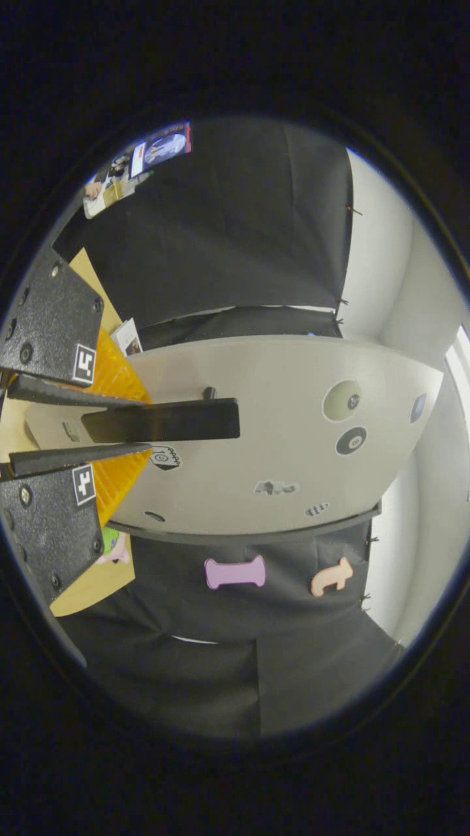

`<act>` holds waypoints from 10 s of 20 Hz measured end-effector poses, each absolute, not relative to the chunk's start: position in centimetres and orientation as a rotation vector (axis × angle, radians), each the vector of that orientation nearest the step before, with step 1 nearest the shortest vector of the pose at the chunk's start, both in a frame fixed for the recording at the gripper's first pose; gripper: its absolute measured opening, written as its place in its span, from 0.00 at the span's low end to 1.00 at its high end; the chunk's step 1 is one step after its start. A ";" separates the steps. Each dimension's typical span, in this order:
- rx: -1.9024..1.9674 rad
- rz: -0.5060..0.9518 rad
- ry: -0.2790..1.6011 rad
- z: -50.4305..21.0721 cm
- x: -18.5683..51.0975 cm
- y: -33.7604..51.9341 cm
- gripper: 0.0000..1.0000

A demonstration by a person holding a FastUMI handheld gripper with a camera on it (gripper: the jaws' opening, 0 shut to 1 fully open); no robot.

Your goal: Open the shoe cabinet door, grab the shoes and put them into the shoe cabinet, then close the shoe cabinet door.

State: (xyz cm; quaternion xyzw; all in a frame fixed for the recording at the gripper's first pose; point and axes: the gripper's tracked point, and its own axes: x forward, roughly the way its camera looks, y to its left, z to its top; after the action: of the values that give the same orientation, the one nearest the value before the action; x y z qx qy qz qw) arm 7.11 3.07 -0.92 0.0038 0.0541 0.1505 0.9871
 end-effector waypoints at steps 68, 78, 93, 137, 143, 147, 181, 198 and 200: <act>0.153 0.194 0.413 -42.2 24.7 12.0 0.04; 0.141 0.267 0.164 -28.6 19.6 12.8 0.04; 0.080 0.247 -0.090 -5.0 18.7 11.5 0.04; -0.276 -0.117 0.094 -7.5 52.1 3.9 0.75; -0.215 -0.087 0.066 -4.0 45.4 4.9 1.00; -0.092 0.034 0.105 -2.5 38.1 8.5 1.00; -0.081 0.050 0.008 10.9 -5.4 -15.7 1.00; -0.005 0.028 0.066 4.8 12.0 -28.9 1.00; -0.003 0.052 0.070 4.5 12.7 -27.7 1.00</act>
State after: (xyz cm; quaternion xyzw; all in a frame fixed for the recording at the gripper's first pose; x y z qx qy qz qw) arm 12.67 -27.66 4.50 -0.0017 0.0349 0.0261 0.9990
